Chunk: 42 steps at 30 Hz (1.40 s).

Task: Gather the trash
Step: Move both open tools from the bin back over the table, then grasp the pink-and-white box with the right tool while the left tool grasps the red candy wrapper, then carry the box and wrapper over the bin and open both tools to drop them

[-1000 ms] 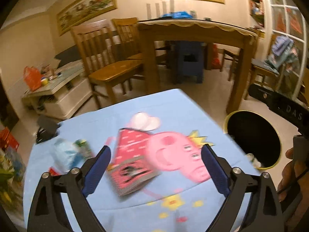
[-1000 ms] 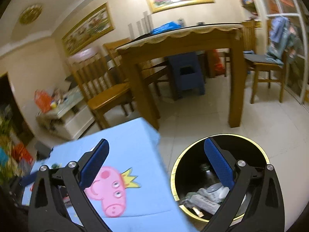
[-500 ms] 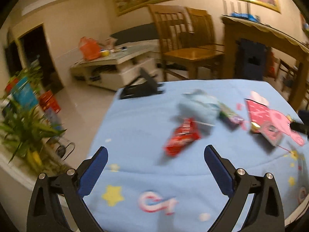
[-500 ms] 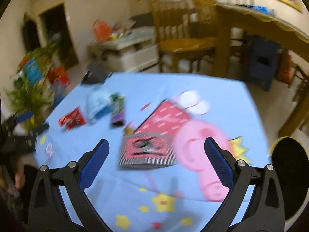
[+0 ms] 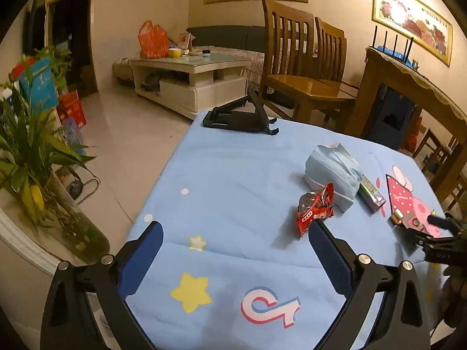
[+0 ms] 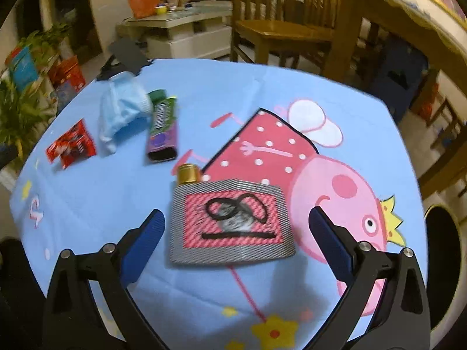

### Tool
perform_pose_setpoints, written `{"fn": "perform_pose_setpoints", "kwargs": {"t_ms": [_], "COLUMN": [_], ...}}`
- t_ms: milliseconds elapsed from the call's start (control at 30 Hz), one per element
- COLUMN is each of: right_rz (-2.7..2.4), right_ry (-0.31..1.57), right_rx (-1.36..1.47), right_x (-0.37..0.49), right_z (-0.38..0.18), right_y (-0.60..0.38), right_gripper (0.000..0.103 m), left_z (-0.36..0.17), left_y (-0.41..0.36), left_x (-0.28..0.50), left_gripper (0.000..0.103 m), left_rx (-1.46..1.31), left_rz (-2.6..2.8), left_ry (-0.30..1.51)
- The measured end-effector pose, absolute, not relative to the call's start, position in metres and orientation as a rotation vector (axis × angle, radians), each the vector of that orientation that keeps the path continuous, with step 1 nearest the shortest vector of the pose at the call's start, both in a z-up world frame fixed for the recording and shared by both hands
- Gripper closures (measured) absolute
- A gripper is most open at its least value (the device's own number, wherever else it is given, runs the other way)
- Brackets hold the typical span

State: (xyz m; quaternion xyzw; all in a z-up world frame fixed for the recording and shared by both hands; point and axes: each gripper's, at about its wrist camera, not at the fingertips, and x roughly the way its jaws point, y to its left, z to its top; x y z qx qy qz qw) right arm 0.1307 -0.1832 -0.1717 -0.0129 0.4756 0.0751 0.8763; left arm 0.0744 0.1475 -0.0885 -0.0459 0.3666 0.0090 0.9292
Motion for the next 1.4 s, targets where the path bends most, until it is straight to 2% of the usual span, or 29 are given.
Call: {"fn": "perform_pose_setpoints", "kwargs": {"t_ms": [133,233,367,433,500,633,733,767,833,900,933,967,1233,1400], "right_rz": [0.164,0.151,0.233,0.262,0.298,0.347,0.381,0.385,0.392,0.394,0.392,0.388,0.382,0.422], "right_ry": [1.02,1.017,0.994,0.982,0.983,0.993,0.992,0.991,0.985,0.975,0.97,0.961,0.914,0.832], "right_rx": [0.008,-0.053,0.04,0.081,0.109,0.175,0.185,0.187,0.198,0.209,0.215,0.221,0.255,0.344], "right_x": [0.135,0.129,0.112,0.103,0.095,0.087,0.082,0.079,0.076,0.073,0.072,0.07,0.061,0.05], "right_z": [-0.174,-0.173,-0.162,-0.155,-0.151,-0.152,-0.149,-0.149,-0.148,-0.145,-0.143,-0.141,-0.126,-0.107], "right_y": [-0.192,-0.191,-0.203,-0.21,-0.217,-0.226,-0.226,-0.224,-0.225,-0.229,-0.232,-0.236,-0.254,-0.274], "right_gripper": [0.006,0.019,0.029,0.041,0.049,0.056,0.057,0.058,0.058,0.058,0.058,0.058,0.058,0.058], "left_z": [-0.092,-0.093,-0.095,-0.096,-0.1,-0.115,-0.121,-0.122,-0.126,-0.137,-0.136,-0.134,-0.106,-0.089], "left_y": [0.146,0.139,0.127,0.121,0.113,0.086,0.061,0.052,0.042,0.037,0.039,0.041,0.083,0.066], "left_x": [0.076,0.076,0.076,0.076,0.085,0.111,0.126,0.131,0.139,0.149,0.148,0.148,0.114,0.08], "left_gripper": [0.007,0.007,0.007,0.007,0.007,0.007,0.007,0.009,0.022,0.066,0.075,0.079,0.08,0.08], "left_rx": [-0.102,-0.077,-0.025,-0.007,-0.003,0.066,0.149,0.183,0.218,0.23,0.203,0.186,-0.062,-0.091], "left_rz": [0.005,0.003,0.003,-0.005,-0.059,-0.141,-0.174,-0.171,-0.176,-0.204,-0.227,-0.236,-0.281,-0.424], "left_ry": [0.766,0.769,0.768,0.773,0.81,0.902,0.913,0.902,0.901,0.949,0.941,0.945,0.845,0.816]}}
